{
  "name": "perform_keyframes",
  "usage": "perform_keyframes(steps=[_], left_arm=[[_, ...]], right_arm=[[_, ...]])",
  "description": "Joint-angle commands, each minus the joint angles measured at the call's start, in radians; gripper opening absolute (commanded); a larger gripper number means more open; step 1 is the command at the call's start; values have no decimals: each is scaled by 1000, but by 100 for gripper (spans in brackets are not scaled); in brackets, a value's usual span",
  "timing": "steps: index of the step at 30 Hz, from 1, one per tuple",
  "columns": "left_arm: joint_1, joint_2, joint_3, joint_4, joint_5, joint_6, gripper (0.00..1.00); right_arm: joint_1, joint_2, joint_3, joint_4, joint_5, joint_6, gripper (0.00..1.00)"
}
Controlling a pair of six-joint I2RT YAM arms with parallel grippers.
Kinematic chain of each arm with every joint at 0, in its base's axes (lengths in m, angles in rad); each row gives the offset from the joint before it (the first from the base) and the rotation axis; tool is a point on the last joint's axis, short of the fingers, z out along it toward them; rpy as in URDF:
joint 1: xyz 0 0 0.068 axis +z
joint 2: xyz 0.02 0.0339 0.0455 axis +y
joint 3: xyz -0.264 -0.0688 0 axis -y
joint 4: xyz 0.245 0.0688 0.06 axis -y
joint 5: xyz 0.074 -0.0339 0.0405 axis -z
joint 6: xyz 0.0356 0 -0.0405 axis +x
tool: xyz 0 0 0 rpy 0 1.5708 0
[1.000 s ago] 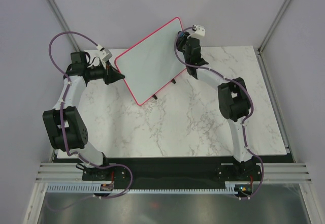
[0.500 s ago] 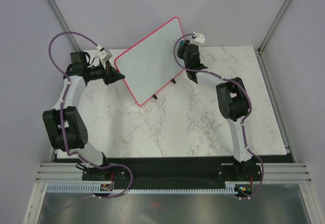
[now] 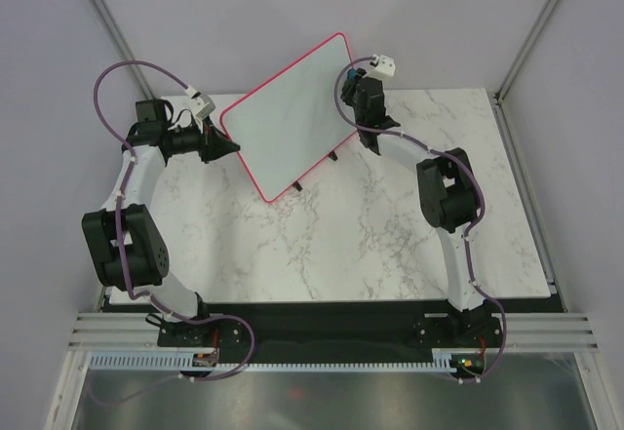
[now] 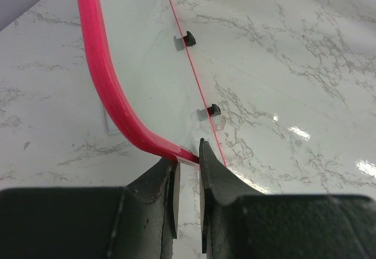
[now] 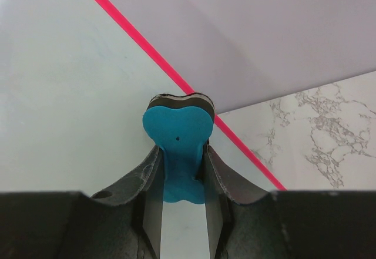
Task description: Erase the whiteboard
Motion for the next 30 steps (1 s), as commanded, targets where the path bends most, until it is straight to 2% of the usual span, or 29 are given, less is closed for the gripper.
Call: perform_keyframes(steps=[1,14,19,22,30], left_arm=[[3,-28,34,59,-42,129,2],[2,-30,34,48,-42,139,2],[2,-25,38,47,-40,136,2],[2,-19,43,47,-39,132,2],[2,-25,44,47,-51,132,2]], right_arm=[[11,23,44,1,-18,-9,0],[17,-26,-143,54,-9,8,0],[18,-108,-249,69,-83,22,0],[46,-129,-319,88,-147,25,0],[182,-158,-474,158,-157,53,0]])
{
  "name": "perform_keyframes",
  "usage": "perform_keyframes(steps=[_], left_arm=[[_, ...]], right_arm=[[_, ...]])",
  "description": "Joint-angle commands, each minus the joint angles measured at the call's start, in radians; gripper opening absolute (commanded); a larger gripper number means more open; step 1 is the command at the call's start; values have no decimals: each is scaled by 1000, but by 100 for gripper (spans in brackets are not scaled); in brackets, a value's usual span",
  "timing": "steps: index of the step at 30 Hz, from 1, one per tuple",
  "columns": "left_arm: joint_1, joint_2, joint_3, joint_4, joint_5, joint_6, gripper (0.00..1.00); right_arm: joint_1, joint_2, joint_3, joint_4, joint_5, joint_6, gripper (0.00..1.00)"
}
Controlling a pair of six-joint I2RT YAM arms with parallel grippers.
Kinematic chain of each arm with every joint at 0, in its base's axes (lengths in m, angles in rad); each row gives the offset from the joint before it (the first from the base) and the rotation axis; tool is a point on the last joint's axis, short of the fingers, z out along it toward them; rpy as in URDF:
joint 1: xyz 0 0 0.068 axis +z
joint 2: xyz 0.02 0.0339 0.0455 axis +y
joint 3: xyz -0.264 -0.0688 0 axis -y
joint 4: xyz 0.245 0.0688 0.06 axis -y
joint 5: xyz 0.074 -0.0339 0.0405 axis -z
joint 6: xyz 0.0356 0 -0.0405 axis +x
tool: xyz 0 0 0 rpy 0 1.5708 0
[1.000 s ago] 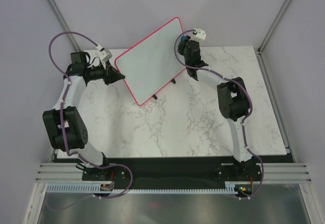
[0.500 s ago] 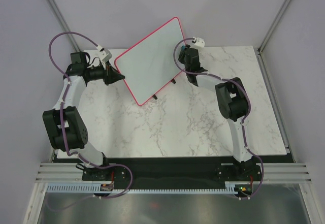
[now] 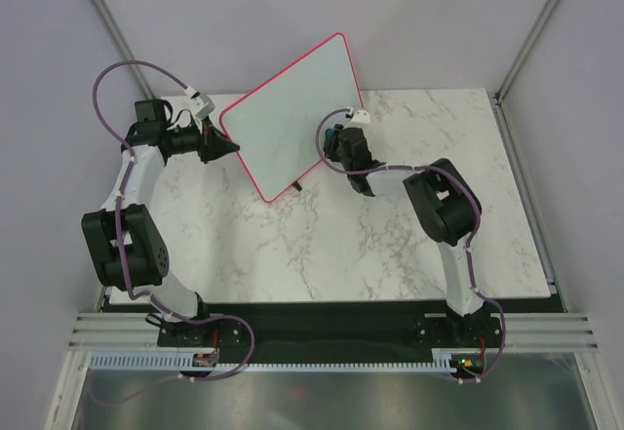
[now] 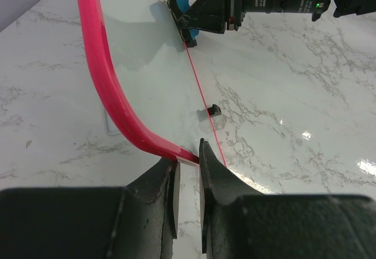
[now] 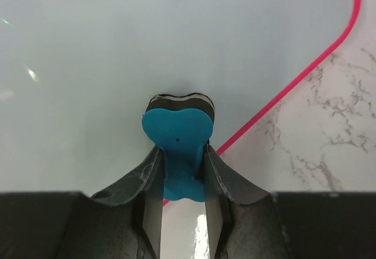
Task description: Erase the whiteboard
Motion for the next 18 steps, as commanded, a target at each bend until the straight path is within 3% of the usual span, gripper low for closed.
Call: perform_keyframes(steps=[1,11,18], left_arm=[[2,-22,40,57,-52,119,2],[2,-22,43,57,-42,113,2],[2,-24,43,57,-35,113,2]], right_arm=[[76,-55,-38,73,-42,22,0],[112,-49,-99,94,85,10,0],[96,-50,-29,116,197,-25,0]])
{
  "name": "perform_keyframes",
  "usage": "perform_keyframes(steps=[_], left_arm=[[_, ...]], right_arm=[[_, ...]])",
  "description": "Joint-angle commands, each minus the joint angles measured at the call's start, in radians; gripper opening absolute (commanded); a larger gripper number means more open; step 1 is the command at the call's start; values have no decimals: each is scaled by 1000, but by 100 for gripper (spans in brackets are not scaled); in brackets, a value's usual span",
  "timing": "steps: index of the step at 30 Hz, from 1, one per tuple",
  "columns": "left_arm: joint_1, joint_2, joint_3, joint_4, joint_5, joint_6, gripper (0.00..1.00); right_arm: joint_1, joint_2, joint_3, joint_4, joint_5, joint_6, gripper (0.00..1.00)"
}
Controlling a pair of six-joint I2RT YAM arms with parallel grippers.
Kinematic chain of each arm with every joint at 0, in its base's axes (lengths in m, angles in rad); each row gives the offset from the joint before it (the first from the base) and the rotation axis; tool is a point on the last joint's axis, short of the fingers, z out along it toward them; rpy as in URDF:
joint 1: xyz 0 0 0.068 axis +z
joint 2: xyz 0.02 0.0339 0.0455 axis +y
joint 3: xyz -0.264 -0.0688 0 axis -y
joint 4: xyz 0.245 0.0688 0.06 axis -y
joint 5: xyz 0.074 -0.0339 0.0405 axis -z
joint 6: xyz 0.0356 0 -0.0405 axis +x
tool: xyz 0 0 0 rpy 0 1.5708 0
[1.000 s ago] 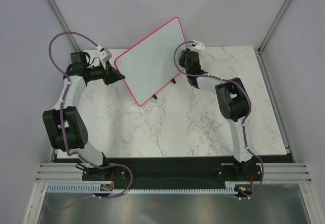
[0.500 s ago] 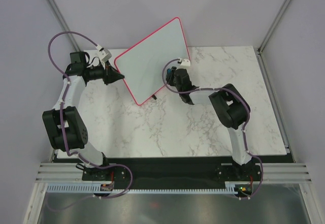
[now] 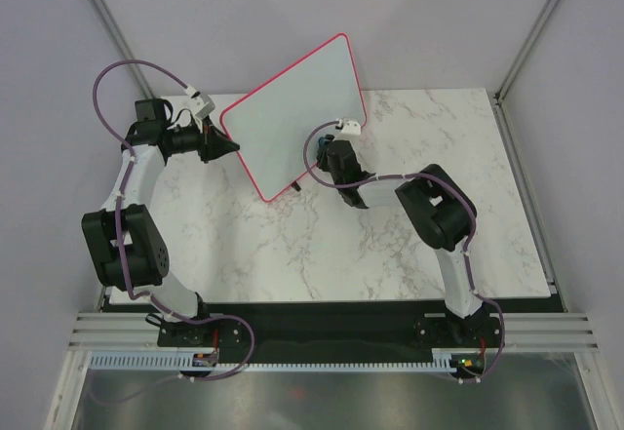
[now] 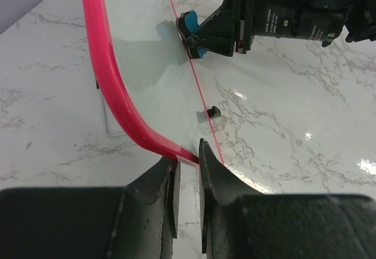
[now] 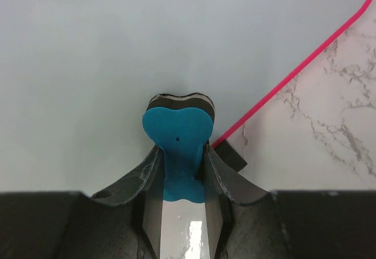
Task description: Erase the whiteboard
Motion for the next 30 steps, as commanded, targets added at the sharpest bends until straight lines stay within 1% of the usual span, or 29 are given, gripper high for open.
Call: perform_keyframes(steps=[1,6,9,13,20,25,30], left_arm=[[3,-24,40,59,-38,114,2],[1,-22,47,59,-39,113,2],[1,-24,46,59,-38,114,2],[3,-22,41,59,-35,113,2],[1,-21,43,59,-36,113,2],[1,-19,41,59,-41,111,2],[1,-18,46,59,-45,105,2]], right_arm=[[-9,-26,85,49,67,-30,0],[-12,5,141,24,130,-53,0],[-12,10,139,29,127,-52,0],[-8,16,109,24,81,-21,0],[14,13,13,24,78,8,0],[16,-23,-2,27,71,-12,0],[14,-111,9,27,29,-64,0]])
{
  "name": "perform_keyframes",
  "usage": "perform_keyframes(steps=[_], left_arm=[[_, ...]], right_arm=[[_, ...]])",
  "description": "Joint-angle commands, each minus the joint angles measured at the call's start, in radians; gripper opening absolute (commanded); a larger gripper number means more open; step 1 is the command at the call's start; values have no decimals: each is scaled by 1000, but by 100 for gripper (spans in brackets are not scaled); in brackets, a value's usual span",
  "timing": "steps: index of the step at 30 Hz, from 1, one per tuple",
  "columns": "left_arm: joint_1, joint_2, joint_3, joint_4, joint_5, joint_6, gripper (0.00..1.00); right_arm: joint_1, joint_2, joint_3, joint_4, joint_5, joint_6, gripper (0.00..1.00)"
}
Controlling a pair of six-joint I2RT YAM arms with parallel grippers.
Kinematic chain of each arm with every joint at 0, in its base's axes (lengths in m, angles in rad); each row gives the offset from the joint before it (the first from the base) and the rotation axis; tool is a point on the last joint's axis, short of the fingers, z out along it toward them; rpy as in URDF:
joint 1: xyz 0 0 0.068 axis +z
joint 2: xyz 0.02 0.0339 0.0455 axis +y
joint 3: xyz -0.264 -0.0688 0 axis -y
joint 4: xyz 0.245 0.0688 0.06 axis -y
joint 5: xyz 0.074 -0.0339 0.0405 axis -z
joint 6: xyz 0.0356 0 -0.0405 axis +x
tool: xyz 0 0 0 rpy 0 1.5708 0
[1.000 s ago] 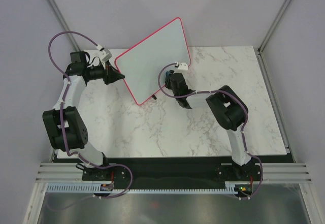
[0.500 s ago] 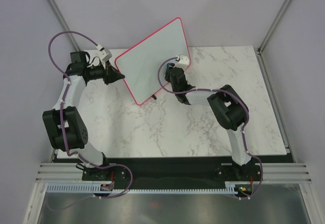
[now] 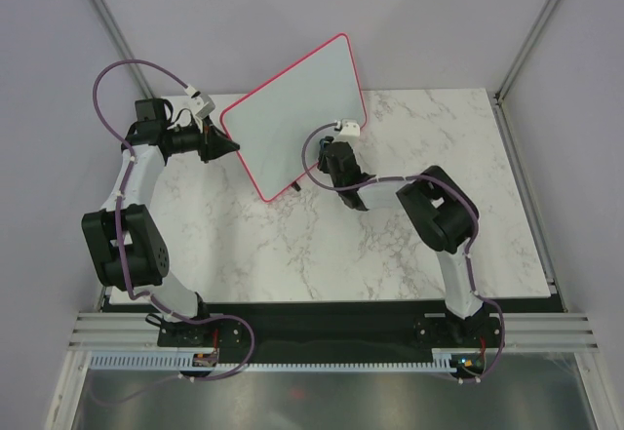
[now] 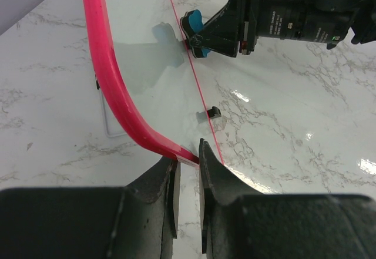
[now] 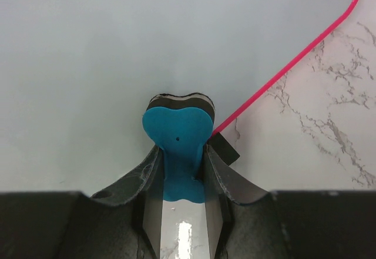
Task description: Erase the whiteboard
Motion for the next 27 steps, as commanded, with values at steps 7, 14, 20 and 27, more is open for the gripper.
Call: perform_keyframes(steps=[7,14,20,27], left_arm=[[1,-18,43,51,-64,117,2],[1,-22,42,31,-84,152,2],[3,-31,46,23,-107,162,2],[3,-38,46,21,-128,162,2]], right_arm=[[-141,-265,-14,-109,-234,-26,0],[-380,-348,7,-504,-288,-96,0],[-603,-299,24,-665,-354,-96,0],[-629,-216,93,-779,-268,-178,23]])
